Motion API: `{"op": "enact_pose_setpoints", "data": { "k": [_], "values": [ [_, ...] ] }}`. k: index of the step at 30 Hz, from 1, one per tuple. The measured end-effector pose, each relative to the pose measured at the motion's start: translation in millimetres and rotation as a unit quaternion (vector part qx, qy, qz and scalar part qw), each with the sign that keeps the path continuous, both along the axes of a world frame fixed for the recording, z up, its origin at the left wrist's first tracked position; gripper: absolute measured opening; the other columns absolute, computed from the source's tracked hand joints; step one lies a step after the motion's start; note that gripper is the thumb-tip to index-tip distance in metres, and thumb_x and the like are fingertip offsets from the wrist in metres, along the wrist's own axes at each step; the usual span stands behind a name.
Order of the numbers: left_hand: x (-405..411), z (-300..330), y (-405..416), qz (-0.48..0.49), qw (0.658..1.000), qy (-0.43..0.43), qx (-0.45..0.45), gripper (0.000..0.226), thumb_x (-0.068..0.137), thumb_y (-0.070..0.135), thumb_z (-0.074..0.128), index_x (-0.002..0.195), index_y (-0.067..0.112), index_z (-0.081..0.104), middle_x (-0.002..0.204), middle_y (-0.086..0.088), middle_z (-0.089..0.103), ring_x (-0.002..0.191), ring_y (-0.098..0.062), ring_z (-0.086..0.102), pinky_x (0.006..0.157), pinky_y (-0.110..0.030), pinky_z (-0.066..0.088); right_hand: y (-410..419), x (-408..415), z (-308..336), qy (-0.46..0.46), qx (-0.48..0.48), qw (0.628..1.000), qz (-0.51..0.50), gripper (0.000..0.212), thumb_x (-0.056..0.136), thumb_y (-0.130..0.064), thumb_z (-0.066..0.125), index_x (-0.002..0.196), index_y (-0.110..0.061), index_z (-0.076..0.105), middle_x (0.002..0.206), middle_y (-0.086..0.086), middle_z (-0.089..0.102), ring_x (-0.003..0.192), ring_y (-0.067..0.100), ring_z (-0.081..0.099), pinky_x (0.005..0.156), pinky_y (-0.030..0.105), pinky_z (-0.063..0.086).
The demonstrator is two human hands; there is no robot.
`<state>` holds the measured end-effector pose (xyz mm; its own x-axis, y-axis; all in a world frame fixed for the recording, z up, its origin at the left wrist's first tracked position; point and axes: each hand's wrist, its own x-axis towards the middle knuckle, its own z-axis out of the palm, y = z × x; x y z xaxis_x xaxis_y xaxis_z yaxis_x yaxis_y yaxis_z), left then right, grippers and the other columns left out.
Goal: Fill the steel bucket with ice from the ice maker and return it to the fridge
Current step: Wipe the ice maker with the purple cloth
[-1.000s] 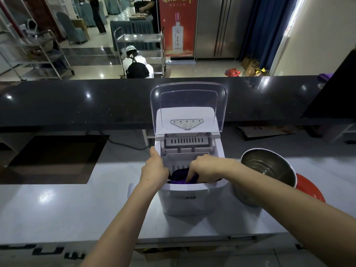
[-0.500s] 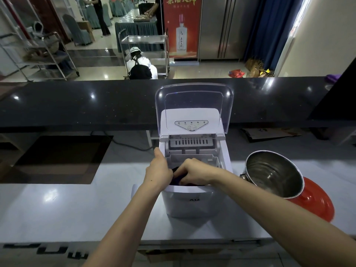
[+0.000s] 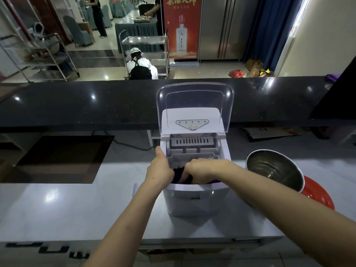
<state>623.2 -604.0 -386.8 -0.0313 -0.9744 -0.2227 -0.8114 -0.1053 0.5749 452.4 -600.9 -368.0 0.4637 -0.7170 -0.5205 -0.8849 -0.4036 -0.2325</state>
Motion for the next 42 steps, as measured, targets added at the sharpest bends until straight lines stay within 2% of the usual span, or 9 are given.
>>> {"op": "enact_pose_setpoints", "data": {
  "k": [3,7,15,19,23,29,32,36,42],
  "values": [
    [-1.0,0.6,0.6,0.001,1.000,0.001,-0.002,0.070,0.088,0.005,0.051,0.148,0.016,0.018,0.102,-0.012,0.058,0.094,-0.040,0.061,0.071,-0.041,0.049,1.5,-12.7,6.3,0.068,-0.021,0.997,0.030,0.046,0.100,-0.018,0.053,0.129,-0.051,0.065,0.089,-0.008,0.053,0.074,0.018,0.054,0.066,0.035,0.046],
    [-0.3,1.7,1.4,0.000,1.000,-0.002,-0.006,0.070,0.088,0.005,0.052,0.148,0.015,0.019,0.100,-0.011,0.056,0.094,-0.040,0.061,0.071,-0.040,0.048,10.8,-5.7,18.2,0.136,-0.114,0.978,0.112,0.026,0.094,-0.007,0.055,0.097,-0.030,0.066,0.079,-0.004,0.055,0.071,0.026,0.058,0.062,0.035,0.050],
    [-3.4,3.1,1.6,0.013,1.000,-0.006,-0.004,0.065,0.091,0.017,0.053,0.147,0.015,0.021,0.121,-0.018,0.063,0.098,-0.039,0.057,0.080,-0.041,0.047,8.9,8.4,31.1,0.122,-0.363,0.857,0.345,0.015,0.074,-0.017,0.085,0.081,-0.026,0.075,0.098,-0.005,0.070,0.088,0.023,0.065,0.052,0.031,0.029],
    [-4.2,3.6,2.3,0.011,1.000,-0.008,-0.009,0.063,0.091,0.011,0.054,0.146,0.014,0.023,0.121,-0.021,0.063,0.105,-0.044,0.060,0.080,-0.041,0.047,-3.4,-2.4,8.8,0.117,-0.385,0.831,0.384,0.013,0.085,-0.015,0.074,0.077,-0.025,0.073,0.107,-0.005,0.068,0.093,0.024,0.058,0.053,0.035,0.043],
    [-3.8,4.6,4.5,0.009,1.000,-0.011,-0.013,0.063,0.089,0.006,0.054,0.144,0.013,0.024,0.120,-0.019,0.064,0.103,-0.042,0.060,0.076,-0.039,0.045,-6.8,-9.5,-4.7,0.107,-0.371,0.850,0.358,0.016,0.089,-0.013,0.069,0.084,-0.027,0.075,0.117,-0.005,0.069,0.094,0.023,0.056,0.056,0.037,0.050],
    [-3.0,2.7,3.5,0.008,1.000,-0.004,-0.010,0.062,0.089,0.006,0.053,0.143,0.015,0.023,0.114,-0.016,0.064,0.094,-0.038,0.058,0.073,-0.040,0.048,8.1,-22.3,-4.4,0.126,-0.324,0.906,0.242,0.034,0.103,-0.018,0.054,0.124,-0.039,0.070,0.144,0.003,0.060,0.112,0.029,0.063,0.060,0.033,0.048],
    [-1.4,0.4,1.5,0.000,1.000,-0.002,-0.013,0.062,0.090,0.008,0.053,0.144,0.015,0.022,0.107,-0.015,0.063,0.095,-0.040,0.062,0.072,-0.041,0.050,12.3,-21.8,3.9,0.135,-0.287,0.932,0.178,0.039,0.105,-0.017,0.053,0.131,-0.042,0.067,0.130,0.000,0.067,0.111,0.030,0.065,0.063,0.034,0.043],
    [-1.1,-1.0,0.1,-0.008,1.000,-0.004,-0.016,0.068,0.090,0.007,0.052,0.149,0.014,0.018,0.099,-0.012,0.060,0.091,-0.040,0.063,0.072,-0.043,0.054,15.5,-23.2,8.2,0.173,-0.222,0.953,0.109,0.050,0.096,-0.003,0.054,0.126,-0.039,0.071,0.111,0.000,0.073,0.100,0.034,0.070,0.075,0.040,0.060],
    [-1.2,0.1,1.1,-0.005,1.000,-0.003,-0.017,0.067,0.090,0.008,0.054,0.147,0.014,0.019,0.084,-0.002,0.051,0.087,-0.039,0.061,0.067,-0.039,0.048,7.3,-26.7,-3.4,0.035,-0.066,0.997,0.018,0.046,0.095,-0.018,0.060,0.122,-0.052,0.072,0.105,-0.006,0.074,0.093,0.025,0.064,0.078,0.035,0.056]
  ]
}}
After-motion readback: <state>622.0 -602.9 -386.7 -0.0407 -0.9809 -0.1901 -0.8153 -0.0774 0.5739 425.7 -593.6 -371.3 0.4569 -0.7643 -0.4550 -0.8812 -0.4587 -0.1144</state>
